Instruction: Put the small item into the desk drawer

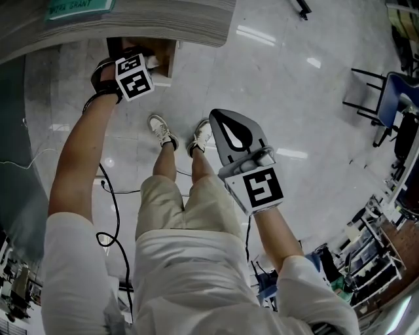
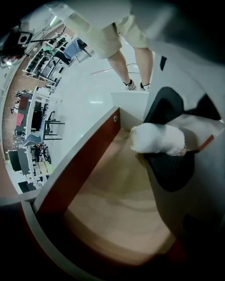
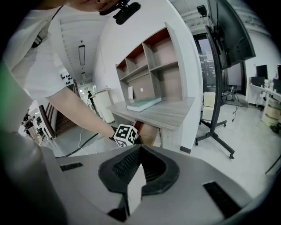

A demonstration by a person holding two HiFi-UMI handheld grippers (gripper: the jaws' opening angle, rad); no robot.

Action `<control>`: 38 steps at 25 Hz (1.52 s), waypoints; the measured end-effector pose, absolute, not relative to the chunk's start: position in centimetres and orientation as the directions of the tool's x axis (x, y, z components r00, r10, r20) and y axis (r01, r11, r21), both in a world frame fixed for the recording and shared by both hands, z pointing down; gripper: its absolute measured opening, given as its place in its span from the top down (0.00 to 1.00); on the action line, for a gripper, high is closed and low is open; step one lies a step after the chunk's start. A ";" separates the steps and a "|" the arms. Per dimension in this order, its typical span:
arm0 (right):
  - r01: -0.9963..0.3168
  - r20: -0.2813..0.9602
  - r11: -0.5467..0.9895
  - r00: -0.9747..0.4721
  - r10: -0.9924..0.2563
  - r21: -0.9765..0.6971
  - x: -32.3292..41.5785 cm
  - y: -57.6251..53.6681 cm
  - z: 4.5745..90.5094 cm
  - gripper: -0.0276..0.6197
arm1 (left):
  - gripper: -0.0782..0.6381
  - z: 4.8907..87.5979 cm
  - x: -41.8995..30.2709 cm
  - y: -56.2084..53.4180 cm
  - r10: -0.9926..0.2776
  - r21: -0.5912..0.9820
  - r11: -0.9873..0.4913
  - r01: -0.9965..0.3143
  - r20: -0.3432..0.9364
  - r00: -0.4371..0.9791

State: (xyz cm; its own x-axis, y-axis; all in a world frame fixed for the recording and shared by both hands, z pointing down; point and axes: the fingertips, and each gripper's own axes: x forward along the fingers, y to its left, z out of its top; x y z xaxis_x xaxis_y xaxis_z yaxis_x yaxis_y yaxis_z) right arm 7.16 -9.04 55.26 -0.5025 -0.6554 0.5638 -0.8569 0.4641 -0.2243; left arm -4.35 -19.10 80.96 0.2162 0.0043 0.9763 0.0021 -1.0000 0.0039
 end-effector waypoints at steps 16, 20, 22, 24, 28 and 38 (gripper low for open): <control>-0.876 0.554 0.432 -0.474 -0.685 -0.215 6.9 -7.0 54.3 0.96 | 0.61 79.3 -4.5 -17.7 -0.010 -0.003 -1.000 -0.029 0.976 0.218; -0.879 0.561 0.430 -0.466 -0.684 -0.206 7.2 -6.4 54.0 0.96 | 0.60 78.4 -4.7 -17.5 -0.024 -0.019 -0.999 -0.026 0.976 0.218; -0.883 0.585 0.426 -0.455 -0.671 -0.199 7.5 -5.7 54.2 0.96 | 0.60 78.0 -5.0 -17.5 -0.035 -0.029 -0.999 -0.032 0.975 0.217; -0.887 0.600 0.420 -0.446 -0.664 -0.193 8.0 -4.9 54.1 0.96 | 0.59 77.4 -5.4 -17.1 -0.044 -0.034 -0.998 -0.049 0.975 0.217; -0.887 0.585 0.428 -0.442 -0.680 -0.172 8.6 -4.8 52.5 0.96 | 0.59 75.1 -6.1 -16.5 -0.062 -0.047 -0.996 -0.074 0.974 0.218; -0.877 0.534 0.461 -0.456 -0.712 -0.134 9.1 -5.7 46.6 0.96 | 0.58 69.3 -9.7 -15.0 -0.096 -0.063 -0.983 -0.170 0.977 0.192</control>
